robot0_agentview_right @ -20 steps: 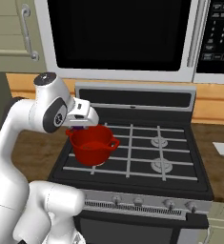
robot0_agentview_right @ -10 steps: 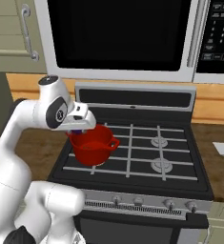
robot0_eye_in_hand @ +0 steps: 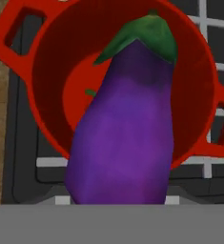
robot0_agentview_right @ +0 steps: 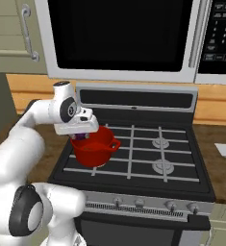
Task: Put the bell pepper and eggplant in the pot. Retrieve the spatula and lightly stir the vegetables in the pot.
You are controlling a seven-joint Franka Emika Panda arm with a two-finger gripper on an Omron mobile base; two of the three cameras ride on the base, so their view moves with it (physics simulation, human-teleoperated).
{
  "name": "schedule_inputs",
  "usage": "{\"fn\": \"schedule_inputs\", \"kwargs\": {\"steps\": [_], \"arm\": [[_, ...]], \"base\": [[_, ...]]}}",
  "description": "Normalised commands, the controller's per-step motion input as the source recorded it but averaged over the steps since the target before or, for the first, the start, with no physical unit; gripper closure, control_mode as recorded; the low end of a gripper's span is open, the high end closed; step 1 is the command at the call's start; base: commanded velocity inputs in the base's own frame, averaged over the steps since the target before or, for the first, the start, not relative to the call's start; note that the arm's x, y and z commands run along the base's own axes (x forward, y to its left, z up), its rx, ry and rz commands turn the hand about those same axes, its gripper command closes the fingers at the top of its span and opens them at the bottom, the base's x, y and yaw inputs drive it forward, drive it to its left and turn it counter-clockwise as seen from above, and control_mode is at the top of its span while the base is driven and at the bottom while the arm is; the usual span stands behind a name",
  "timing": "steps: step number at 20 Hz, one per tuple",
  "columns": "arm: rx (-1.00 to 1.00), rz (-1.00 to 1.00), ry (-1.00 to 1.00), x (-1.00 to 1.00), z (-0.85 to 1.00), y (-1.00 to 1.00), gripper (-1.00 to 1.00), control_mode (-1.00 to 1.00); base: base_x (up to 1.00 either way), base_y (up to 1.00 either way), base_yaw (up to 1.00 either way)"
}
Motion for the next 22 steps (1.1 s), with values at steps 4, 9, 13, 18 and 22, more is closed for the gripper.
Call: {"fn": "schedule_inputs", "kwargs": {"steps": [4,9,13,18,22], "arm": [[0.01,0.0,0.09,0.62,-0.52,0.0,1.0,-1.0],[0.06,0.0,0.01,0.58,-0.55,0.0,1.0,-1.0],[0.09,0.0,0.0,0.23,-0.42,-0.06,1.0,-1.0],[0.08,0.0,0.0,0.0,-0.37,-0.1,1.0,-1.0],[0.03,0.0,-0.02,-0.02,-0.21,-0.01,1.0,-1.0]], "base": [[0.0,0.0,0.0],[0.0,0.0,0.0],[0.0,0.0,0.0],[0.0,0.0,0.0],[0.0,0.0,0.0]]}}
